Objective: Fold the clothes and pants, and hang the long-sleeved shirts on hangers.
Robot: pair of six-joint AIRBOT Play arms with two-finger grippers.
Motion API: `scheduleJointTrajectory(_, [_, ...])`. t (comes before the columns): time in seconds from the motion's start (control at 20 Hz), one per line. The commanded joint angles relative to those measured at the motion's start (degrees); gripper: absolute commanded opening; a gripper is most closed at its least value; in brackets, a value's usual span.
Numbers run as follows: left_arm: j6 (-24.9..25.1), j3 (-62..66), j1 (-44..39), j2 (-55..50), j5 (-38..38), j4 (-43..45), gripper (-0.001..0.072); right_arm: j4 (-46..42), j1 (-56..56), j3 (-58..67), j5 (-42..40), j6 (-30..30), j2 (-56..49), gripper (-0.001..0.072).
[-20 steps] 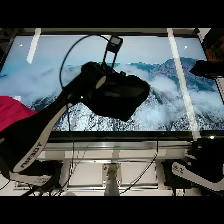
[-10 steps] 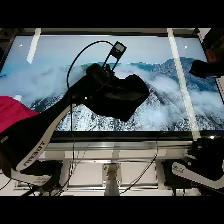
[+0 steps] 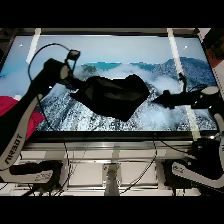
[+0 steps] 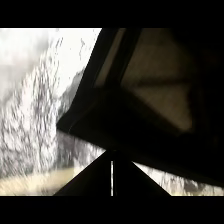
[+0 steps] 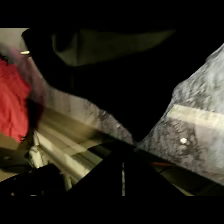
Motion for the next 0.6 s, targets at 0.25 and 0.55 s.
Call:
scheduleJointTrajectory(0.25, [4.39, -6.08, 19.58, 1.46, -2.03, -24.70, 0.0008, 6.47, 18.38, -13.90, -20.55, 8.44, -0.07, 0.0454])
scheduleJointTrajectory(0.55, [4.42, -6.08, 19.04, 1.46, -1.99, -25.49, 0.0008, 6.99, 26.77, -13.81, -29.79, 18.62, -2.69, 0.0454])
